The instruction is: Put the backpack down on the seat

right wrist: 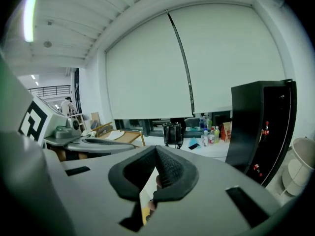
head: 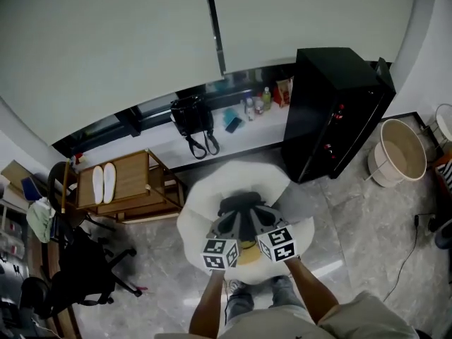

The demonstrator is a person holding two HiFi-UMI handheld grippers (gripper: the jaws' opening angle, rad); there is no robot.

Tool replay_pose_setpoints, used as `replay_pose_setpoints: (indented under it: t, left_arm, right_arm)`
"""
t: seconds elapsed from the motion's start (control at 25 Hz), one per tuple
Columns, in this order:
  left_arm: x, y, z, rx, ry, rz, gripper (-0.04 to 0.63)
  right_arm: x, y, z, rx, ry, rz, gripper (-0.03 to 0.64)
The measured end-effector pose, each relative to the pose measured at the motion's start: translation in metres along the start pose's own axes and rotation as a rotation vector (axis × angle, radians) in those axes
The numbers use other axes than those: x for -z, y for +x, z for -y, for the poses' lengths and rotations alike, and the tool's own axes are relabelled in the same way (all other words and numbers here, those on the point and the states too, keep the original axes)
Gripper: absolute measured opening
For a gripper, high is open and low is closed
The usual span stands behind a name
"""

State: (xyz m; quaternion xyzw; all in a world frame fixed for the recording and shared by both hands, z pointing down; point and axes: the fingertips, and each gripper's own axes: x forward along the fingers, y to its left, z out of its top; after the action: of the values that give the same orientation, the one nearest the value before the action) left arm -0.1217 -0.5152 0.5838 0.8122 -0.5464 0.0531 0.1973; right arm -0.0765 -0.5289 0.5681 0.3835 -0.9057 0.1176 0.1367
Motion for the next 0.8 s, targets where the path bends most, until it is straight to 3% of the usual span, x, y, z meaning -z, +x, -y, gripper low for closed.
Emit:
replay_pose_setpoints:
  t: [0.44, 0.8]
  left_arm:
    - [-0.067, -0.053, 0.032, 0.045, 0.08, 0.14, 0.031]
    - [-0.065, -0.071, 0.03, 0.142, 0.119, 0.13, 0.031]
  right_arm:
    - [-0.069, -0.051, -0.035, 0.037, -0.054, 0.154, 0.028]
    - [-0.056, -0.058, -0.064, 0.108, -0.039, 0.162, 0.028]
